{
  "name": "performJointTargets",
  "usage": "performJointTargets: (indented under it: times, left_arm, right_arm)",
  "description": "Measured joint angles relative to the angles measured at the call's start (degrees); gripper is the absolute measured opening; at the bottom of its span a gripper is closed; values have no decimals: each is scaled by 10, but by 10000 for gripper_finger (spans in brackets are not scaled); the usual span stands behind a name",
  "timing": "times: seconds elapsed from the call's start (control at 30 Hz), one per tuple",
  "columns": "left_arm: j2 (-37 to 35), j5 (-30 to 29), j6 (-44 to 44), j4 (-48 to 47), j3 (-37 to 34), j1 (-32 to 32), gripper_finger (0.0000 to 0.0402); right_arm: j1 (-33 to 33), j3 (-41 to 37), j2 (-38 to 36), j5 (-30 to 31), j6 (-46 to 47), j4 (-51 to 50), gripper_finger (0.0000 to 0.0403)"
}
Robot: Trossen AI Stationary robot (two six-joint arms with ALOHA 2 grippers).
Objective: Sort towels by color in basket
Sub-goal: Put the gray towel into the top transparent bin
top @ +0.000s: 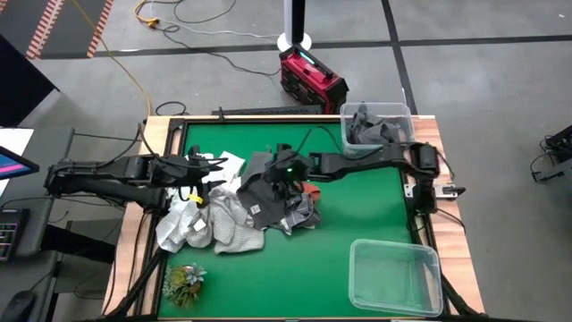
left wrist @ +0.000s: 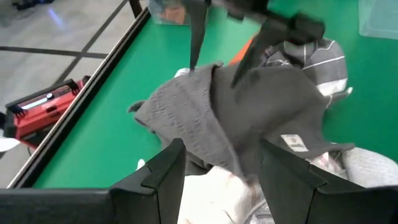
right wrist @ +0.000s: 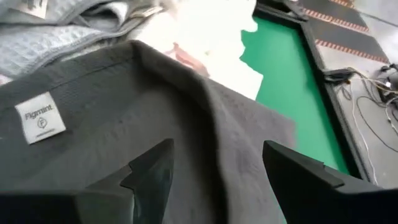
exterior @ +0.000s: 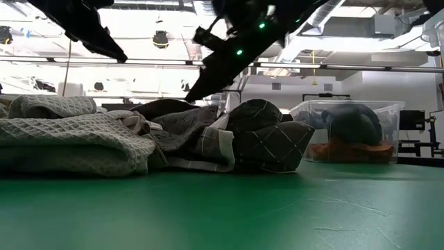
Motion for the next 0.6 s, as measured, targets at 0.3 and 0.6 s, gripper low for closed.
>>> performJointTargets:
  times: [0.3,0.6]
  left_arm:
    - [-29,0,3,-1,0,0,180]
    - [-34,1,-4,-9,0,0,180]
  right_arm:
    - [-1,79,77,73,-26,-37,150]
    - [5,134,4,91,7,-195,25]
